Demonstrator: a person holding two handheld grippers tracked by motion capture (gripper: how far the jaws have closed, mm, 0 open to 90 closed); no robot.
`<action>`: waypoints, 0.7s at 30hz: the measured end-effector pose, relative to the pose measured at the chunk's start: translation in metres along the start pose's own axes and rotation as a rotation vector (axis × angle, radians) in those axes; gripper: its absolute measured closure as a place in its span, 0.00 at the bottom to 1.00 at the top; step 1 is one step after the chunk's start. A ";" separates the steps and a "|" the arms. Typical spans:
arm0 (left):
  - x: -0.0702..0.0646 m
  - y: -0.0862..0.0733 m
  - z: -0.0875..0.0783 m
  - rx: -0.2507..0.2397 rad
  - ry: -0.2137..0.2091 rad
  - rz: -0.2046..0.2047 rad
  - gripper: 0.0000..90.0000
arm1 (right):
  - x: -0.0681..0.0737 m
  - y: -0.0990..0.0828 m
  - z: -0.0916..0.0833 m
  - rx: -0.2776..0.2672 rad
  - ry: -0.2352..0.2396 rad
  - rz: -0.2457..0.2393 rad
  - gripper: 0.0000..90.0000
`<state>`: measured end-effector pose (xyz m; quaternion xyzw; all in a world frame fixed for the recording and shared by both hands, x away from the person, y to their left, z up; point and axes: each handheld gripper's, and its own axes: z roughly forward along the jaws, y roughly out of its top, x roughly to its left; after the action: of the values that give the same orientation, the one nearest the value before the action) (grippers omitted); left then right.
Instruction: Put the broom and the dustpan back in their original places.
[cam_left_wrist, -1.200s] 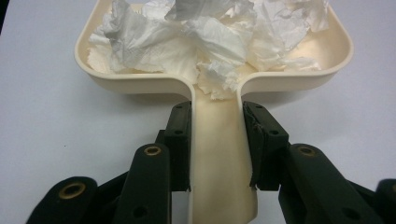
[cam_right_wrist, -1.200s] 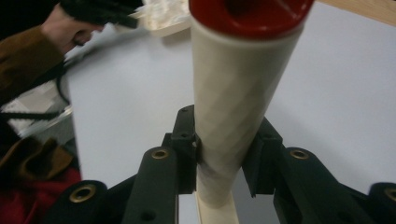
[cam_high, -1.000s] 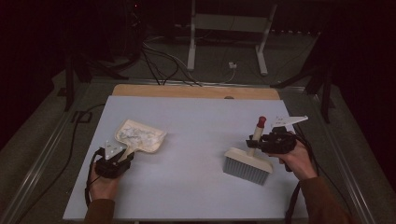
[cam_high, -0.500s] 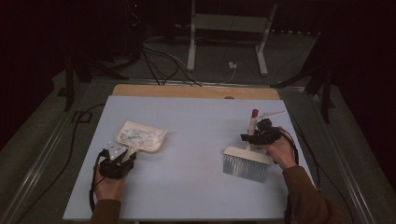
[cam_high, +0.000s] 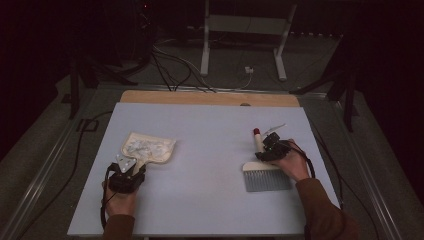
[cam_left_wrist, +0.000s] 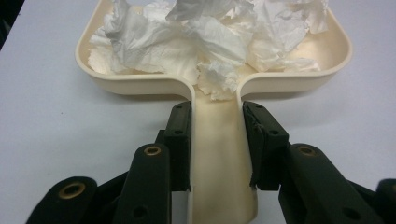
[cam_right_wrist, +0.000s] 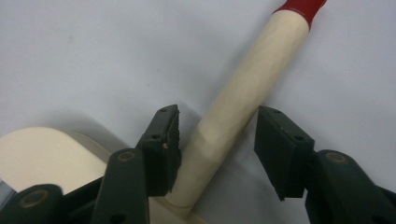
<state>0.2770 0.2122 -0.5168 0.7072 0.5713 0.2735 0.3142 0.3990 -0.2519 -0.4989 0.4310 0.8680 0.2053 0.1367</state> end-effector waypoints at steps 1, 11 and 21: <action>0.000 0.000 0.000 -0.001 0.003 0.001 0.74 | 0.001 0.001 -0.001 0.012 -0.023 0.010 0.56; -0.005 0.000 0.006 0.026 0.036 -0.009 0.74 | -0.005 -0.006 -0.006 -0.009 -0.065 0.120 0.53; -0.015 0.000 0.014 0.026 0.055 -0.075 0.73 | -0.001 -0.020 -0.016 -0.135 -0.076 0.259 0.37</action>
<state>0.2841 0.1956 -0.5266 0.6816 0.6093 0.2733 0.2991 0.3790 -0.2679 -0.4944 0.5368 0.7835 0.2626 0.1705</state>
